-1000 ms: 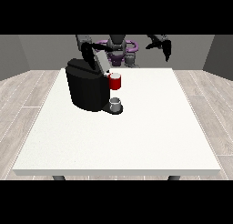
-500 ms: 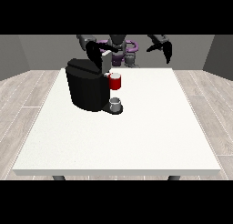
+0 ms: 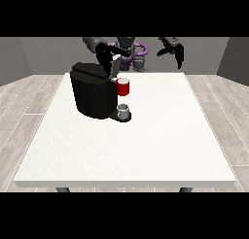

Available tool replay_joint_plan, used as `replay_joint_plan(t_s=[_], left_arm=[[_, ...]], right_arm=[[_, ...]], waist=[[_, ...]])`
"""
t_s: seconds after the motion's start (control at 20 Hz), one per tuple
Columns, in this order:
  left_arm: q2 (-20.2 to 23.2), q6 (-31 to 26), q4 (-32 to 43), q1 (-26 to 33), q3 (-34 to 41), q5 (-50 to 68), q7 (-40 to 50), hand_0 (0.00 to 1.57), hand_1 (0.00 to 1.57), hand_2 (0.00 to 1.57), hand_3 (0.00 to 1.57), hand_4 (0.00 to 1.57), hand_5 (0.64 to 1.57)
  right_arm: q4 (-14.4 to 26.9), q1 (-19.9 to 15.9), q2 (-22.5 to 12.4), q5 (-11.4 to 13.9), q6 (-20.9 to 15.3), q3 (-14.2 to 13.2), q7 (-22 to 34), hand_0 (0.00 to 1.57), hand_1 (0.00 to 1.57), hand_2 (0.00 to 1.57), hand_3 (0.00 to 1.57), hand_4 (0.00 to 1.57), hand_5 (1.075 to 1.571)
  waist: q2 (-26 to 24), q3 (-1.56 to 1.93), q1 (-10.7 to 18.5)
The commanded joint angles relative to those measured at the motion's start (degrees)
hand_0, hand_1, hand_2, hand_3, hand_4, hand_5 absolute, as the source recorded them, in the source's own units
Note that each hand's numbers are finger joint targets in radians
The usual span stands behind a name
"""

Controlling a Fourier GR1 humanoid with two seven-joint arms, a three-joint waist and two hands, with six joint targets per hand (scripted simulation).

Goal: Insert the coffee pod into the coffee machine and close the lid

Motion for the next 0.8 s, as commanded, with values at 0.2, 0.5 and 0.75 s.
replay_joint_plan(t_s=[0.2,0.5,0.75], left_arm=[[-1.3,0.6,1.2,-2.5,-1.9,-1.3,-2.6,0.00,0.00,0.00,0.00,0.36,1.571],[-0.2,-1.9,0.1,-5.5,-2.2,-0.1,-0.7,0.00,0.00,0.00,0.00,0.44,1.571],[-0.3,-2.4,0.3,-8.1,-3.1,-0.5,-1.9,0.00,0.00,0.00,0.00,0.42,1.571]], right_arm=[[-4.9,-8.9,0.3,3.7,0.6,4.5,1.3,0.00,0.00,0.00,0.00,0.30,1.571],[-7.6,-9.4,-0.9,3.4,-0.5,2.8,3.8,0.00,0.00,0.00,0.00,0.13,1.571],[-11.9,-10.6,-4.1,4.5,0.3,3.2,8.1,0.00,0.00,0.00,0.00,0.05,1.571]], waist=[[2.7,-0.76,6.2],[5.0,-0.63,10.7],[8.4,-0.66,13.2]])
